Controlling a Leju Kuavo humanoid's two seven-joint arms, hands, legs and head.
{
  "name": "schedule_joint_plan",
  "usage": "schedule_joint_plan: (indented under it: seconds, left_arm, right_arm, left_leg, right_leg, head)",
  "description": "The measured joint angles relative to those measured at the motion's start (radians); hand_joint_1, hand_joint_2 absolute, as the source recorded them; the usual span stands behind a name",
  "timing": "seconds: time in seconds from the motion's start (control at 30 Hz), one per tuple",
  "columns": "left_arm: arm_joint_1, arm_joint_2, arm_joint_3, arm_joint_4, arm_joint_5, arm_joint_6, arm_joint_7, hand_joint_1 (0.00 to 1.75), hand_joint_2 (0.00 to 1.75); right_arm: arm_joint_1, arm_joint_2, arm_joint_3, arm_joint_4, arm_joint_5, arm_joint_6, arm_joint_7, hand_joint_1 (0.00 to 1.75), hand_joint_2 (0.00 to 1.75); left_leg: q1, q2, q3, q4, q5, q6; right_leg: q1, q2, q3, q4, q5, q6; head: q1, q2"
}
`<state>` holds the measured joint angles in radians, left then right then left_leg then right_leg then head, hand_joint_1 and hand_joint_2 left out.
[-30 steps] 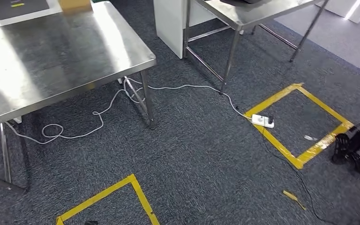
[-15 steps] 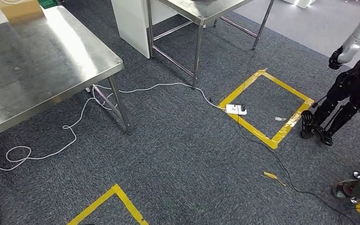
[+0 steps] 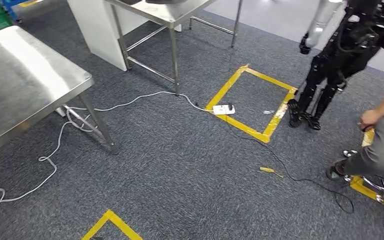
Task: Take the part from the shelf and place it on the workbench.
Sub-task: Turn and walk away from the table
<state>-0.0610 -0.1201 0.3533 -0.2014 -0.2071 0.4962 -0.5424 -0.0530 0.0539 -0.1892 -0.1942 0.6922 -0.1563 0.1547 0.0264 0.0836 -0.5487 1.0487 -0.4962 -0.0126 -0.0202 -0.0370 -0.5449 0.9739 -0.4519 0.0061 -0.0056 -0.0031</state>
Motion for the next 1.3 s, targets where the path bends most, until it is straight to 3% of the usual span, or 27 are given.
schedule_joint_plan:
  seconds: [0.07,0.13,0.17,0.2,0.23,0.3,0.37,0.43,0.47,0.53,0.6,0.67,0.7,0.73,0.8,0.87,0.93,0.97,1.03,1.1,1.13,1.17,1.2,1.23,1.3]
  left_arm:
    - [0.001,0.0,0.004,0.0,-0.001,-0.002,0.003,0.0,0.0]
    - [0.002,0.0,0.005,0.001,-0.006,0.0,0.012,0.0,0.0]
    - [0.002,0.0,0.005,0.001,-0.009,0.0,0.016,0.0,0.0]
    - [0.001,0.0,0.005,0.001,-0.014,0.001,0.021,0.0,0.0]
    - [-0.001,-0.001,0.004,0.001,-0.018,0.002,0.025,0.0,0.0]
    - [-0.004,-0.001,0.004,0.001,-0.025,0.006,0.032,0.0,0.0]
    - [-0.009,-0.002,0.004,0.001,-0.03,0.011,0.041,0.0,0.0]
    - [-0.015,-0.004,0.004,0.0,-0.033,0.015,0.048,0.0,0.0]
    - [-0.017,-0.005,0.004,0.0,-0.033,0.016,0.05,0.0,0.0]
    - [-0.02,-0.008,0.004,0.0,-0.034,0.018,0.051,0.0,0.0]
    - [-0.02,-0.009,0.004,0.0,-0.034,0.018,0.051,0.0,0.0]
    - [-0.02,-0.009,0.004,0.0,-0.034,0.019,0.05,0.0,0.0]
    - [-0.02,-0.009,0.004,0.0,-0.034,0.02,0.05,0.0,0.0]
    - [-0.02,-0.009,0.004,0.0,-0.034,0.02,0.049,0.0,0.0]
    - [-0.021,-0.009,0.004,0.0,-0.034,0.02,0.048,0.0,0.0]
    - [-0.021,-0.008,0.004,0.0,-0.034,0.021,0.046,0.0,0.0]
    - [-0.025,-0.009,0.004,0.0,-0.035,0.021,0.046,0.0,0.0]
    - [-0.027,-0.01,0.004,0.0,-0.035,0.021,0.045,0.0,0.0]
    - [-0.029,-0.01,0.004,0.0,-0.035,0.021,0.045,0.0,0.0]
    - [-0.026,-0.01,0.004,0.0,-0.037,0.019,0.049,0.0,0.0]
    - [-0.024,-0.009,0.004,0.001,-0.04,0.016,0.055,0.0,0.0]
    - [-0.023,-0.009,0.004,0.001,-0.045,0.01,0.067,0.0,0.0]
    - [-0.023,-0.009,0.003,0.001,-0.051,0.0,0.089,0.0,0.0]
    - [-0.023,-0.008,0.002,0.002,-0.058,-0.017,0.12,0.0,0.0]
    - [-0.023,-0.004,-0.002,0.002,-0.075,-0.068,0.208,0.0,0.0]
  right_arm:
    - [0.001,0.0,0.0,0.0,0.001,0.001,-0.001,0.0,1.75]
    - [0.001,0.0,0.0,0.0,0.0,0.002,-0.002,0.0,1.75]
    - [0.001,-0.001,0.0,0.0,-0.002,0.002,-0.002,0.0,1.75]
    - [0.001,-0.002,0.0,0.0,-0.003,0.003,-0.001,0.0,1.75]
    - [0.002,-0.002,0.0,0.0,-0.005,0.004,0.0,0.0,1.75]
    - [0.001,-0.003,-0.001,0.0,-0.007,0.007,0.003,0.0,1.75]
    - [-0.001,-0.004,-0.002,0.0,-0.007,0.008,0.005,0.0,1.75]
    - [0.0,-0.006,-0.002,0.0,-0.004,0.01,0.007,0.0,1.75]
    - [0.001,-0.007,-0.002,0.0,-0.003,0.011,0.008,0.0,1.75]
    - [0.0,-0.009,-0.002,0.0,0.0,0.011,0.009,0.0,1.75]
    - [-0.003,-0.009,-0.002,0.0,0.002,0.011,0.01,0.0,1.75]
    - [-0.003,-0.01,-0.003,0.0,0.003,0.011,0.01,0.0,1.75]
    - [-0.002,-0.01,-0.003,0.0,0.004,0.011,0.011,0.0,1.75]
    - [-0.002,-0.011,-0.003,0.0,0.004,0.011,0.011,0.0,1.75]
    - [-0.005,-0.011,-0.004,0.0,0.005,0.011,0.012,0.0,1.75]
    - [-0.01,-0.01,-0.004,0.0,0.006,0.011,0.012,0.0,1.75]
    - [-0.011,-0.011,-0.005,0.0,0.006,0.011,0.011,0.0,1.75]
    - [-0.009,-0.012,-0.006,0.0,0.006,0.011,0.011,0.0,1.75]
    - [-0.008,-0.013,-0.007,0.0,0.007,0.011,0.012,0.0,1.75]
    - [-0.008,-0.011,-0.008,0.0,0.006,0.011,0.012,0.0,1.75]
    - [-0.009,-0.009,-0.009,0.0,0.005,0.011,0.012,0.0,1.75]
    - [-0.008,-0.008,-0.01,0.001,0.004,0.012,0.012,0.0,1.75]
    - [-0.008,-0.008,-0.011,0.001,0.002,0.013,0.011,0.0,1.75]
    - [-0.008,-0.009,-0.013,0.001,0.0,0.016,0.009,0.0,1.75]
    - [-0.008,-0.009,-0.017,0.001,-0.004,0.024,0.003,0.0,1.75]
  left_leg:
    - [0.003,-0.059,-0.043,0.104,-0.069,-0.005]
    - [0.003,-0.081,-0.099,0.225,-0.124,-0.006]
    - [0.003,-0.084,-0.11,0.247,-0.122,-0.006]
    - [0.003,-0.085,-0.103,0.231,-0.101,-0.005]
    - [0.005,-0.091,-0.079,0.179,-0.065,-0.004]
    - [0.008,-0.127,-0.021,0.054,-0.007,0.002]
    - [0.005,-0.15,0.001,-0.004,0.007,0.011]
    - [-0.001,-0.134,0.0,-0.013,0.013,0.025]
    - [-0.002,-0.124,0.001,-0.02,0.019,0.034]
    - [-0.001,-0.101,0.003,-0.034,0.031,0.051]
    - [-0.004,-0.075,0.001,-0.037,0.033,0.057]
    - [-0.006,-0.047,-0.002,-0.037,0.034,0.056]
    - [-0.006,-0.034,-0.003,-0.036,0.034,0.054]
    - [-0.006,-0.021,-0.003,-0.036,0.033,0.051]
    - [-0.007,0.001,0.001,-0.035,0.031,0.04]
    - [-0.011,0.021,0.01,-0.035,0.022,0.022]
    - [-0.008,0.044,0.022,-0.039,0.013,0.006]
    - [-0.004,0.043,0.026,-0.037,0.008,-0.002]
    - [0.003,-0.005,0.012,0.013,-0.033,-0.009]
    - [0.005,-0.067,-0.043,0.142,-0.11,-0.009]
    - [0.004,-0.078,-0.074,0.208,-0.139,-0.007]
    - [0.004,-0.083,-0.098,0.251,-0.149,-0.005]
    - [0.004,-0.085,-0.106,0.258,-0.138,-0.002]
    - [0.004,-0.088,-0.096,0.225,-0.107,0.003]
    - [0.003,-0.121,-0.047,0.095,-0.025,0.017]
  right_leg:
    - [-0.003,0.022,0.0,-0.002,0.009,-0.014]
    - [0.003,0.048,-0.005,0.0,0.013,-0.022]
    - [0.005,0.064,-0.007,0.002,0.014,-0.022]
    - [0.006,0.079,-0.008,0.004,0.015,-0.023]
    - [0.006,0.094,-0.009,0.008,0.014,-0.022]
    - [0.009,0.12,-0.013,0.018,0.013,-0.019]
    - [0.012,0.139,-0.025,0.023,0.015,-0.008]
    - [0.012,0.154,-0.039,0.021,0.021,0.009]
    - [0.011,0.145,-0.046,0.027,0.021,0.016]
    - [0.012,0.1,-0.082,0.086,-0.01,0.017]
    - [0.007,0.059,-0.146,0.213,-0.071,0.014]
    - [-0.001,0.05,-0.189,0.304,-0.104,0.024]
    - [-0.006,0.046,-0.18,0.297,-0.099,0.034]
    - [-0.01,0.038,-0.149,0.248,-0.081,0.045]
    - [-0.015,-0.008,-0.062,0.103,-0.039,0.058]
    - [-0.008,-0.047,-0.02,0.027,-0.015,0.05]
    - [0.003,-0.037,-0.024,0.021,-0.008,0.031]
    - [-0.002,-0.024,-0.023,0.019,-0.006,0.021]
    - [-0.011,0.002,-0.016,0.015,0.002,0.001]
    - [-0.008,0.027,-0.014,0.014,0.007,-0.015]
    - [-0.002,0.042,-0.015,0.015,0.008,-0.019]
    - [0.003,0.058,-0.014,0.015,0.008,-0.019]
    - [0.006,0.073,-0.013,0.016,0.008,-0.019]
    - [0.009,0.089,-0.011,0.016,0.007,-0.019]
    - [0.013,0.119,-0.006,0.017,0.007,-0.018]
  head:
    - [-0.004,0.0]
    - [-0.004,0.0]
    - [-0.004,0.0]
    - [-0.004,0.0]
    - [-0.004,0.0]
    - [-0.004,0.0]
    - [-0.003,0.0]
    - [-0.003,0.0]
    - [-0.002,0.0]
    - [0.002,0.0]
    - [0.005,0.0]
    - [0.006,0.0]
    - [0.006,0.0]
    - [0.006,0.0]
    - [0.008,0.0]
    - [0.005,0.0]
    - [0.001,0.0]
    - [0.0,0.0]
    - [-0.003,0.0]
    - [-0.007,0.0]
    - [-0.008,0.0]
    - [-0.008,0.0]
    - [-0.008,0.0]
    - [-0.008,0.0]
    - [-0.008,0.0]
